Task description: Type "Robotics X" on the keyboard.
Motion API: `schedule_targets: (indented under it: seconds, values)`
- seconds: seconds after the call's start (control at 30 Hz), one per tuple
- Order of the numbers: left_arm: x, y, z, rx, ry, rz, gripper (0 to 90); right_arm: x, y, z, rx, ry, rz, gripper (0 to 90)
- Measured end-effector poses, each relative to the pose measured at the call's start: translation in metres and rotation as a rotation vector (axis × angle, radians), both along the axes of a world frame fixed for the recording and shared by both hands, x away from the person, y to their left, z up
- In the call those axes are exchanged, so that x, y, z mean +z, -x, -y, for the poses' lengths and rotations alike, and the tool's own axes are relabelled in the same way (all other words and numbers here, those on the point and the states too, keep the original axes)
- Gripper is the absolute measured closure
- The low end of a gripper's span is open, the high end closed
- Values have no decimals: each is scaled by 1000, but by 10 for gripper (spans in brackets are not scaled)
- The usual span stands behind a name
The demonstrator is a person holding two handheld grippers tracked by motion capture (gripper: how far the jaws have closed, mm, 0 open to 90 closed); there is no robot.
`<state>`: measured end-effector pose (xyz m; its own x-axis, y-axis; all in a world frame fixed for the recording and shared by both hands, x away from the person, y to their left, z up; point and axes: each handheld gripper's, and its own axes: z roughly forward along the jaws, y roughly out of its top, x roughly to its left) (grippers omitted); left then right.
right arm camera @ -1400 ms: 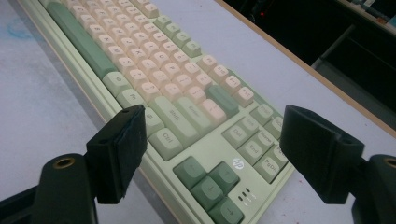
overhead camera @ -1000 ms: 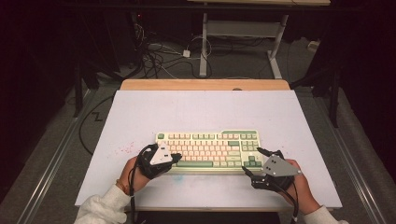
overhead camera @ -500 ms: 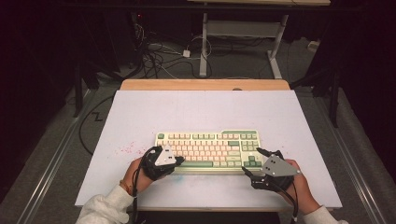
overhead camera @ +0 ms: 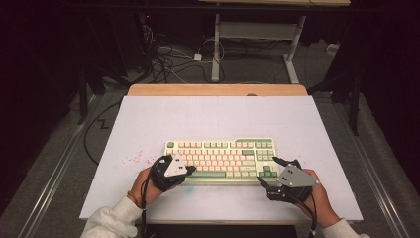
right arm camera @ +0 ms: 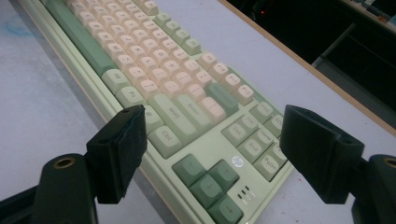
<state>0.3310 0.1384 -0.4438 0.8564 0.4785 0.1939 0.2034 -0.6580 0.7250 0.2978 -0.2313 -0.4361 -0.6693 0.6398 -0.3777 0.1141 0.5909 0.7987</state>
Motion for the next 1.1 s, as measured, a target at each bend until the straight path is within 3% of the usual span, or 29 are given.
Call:
schedule_targets:
  seconds: [0.07, 0.17, 0.23, 0.33, 0.47, 0.57, 0.63, 0.7, 0.77, 0.87, 0.97, 1.1]
  values:
    - [3, 0, -3, 11, 11, 18, 825, 0, 0, 0, 0, -2, 1, 244]
    - [6, 1, -6, 20, 15, 39, 688, 1, 0, 1, 0, -7, -1, 257]
    - [7, 1, -7, 6, 16, 46, 671, 1, 0, 1, 3, -11, -4, 271]
    - [6, 1, -6, 24, -5, 61, 463, 2, 0, 1, 5, -15, -9, 303]
    - [4, 1, -5, 34, -15, 54, 327, 3, 0, 3, 12, -38, -21, 396]
    - [4, 2, -4, 47, -11, 82, 314, 4, -1, 5, 13, -54, -30, 485]
    - [5, 3, -4, 90, -3, 117, 196, 5, -2, 7, 21, -61, -44, 567]
    - [5, 3, -6, 98, 8, 125, 191, 6, -3, 8, 31, -65, -61, 629]
    - [6, 5, -7, 114, 0, 157, 191, 7, -4, 9, 38, -68, -84, 724]
    - [8, 6, -10, 124, 28, 163, 191, 8, -6, 11, 51, -69, -114, 811]
    - [9, 7, -14, 132, 29, 164, 191, 8, -7, 12, 56, -76, -135, 892]
    - [9, 8, -22, 150, 36, 159, 190, 8, -9, 12, 49, -75, -144, 900]
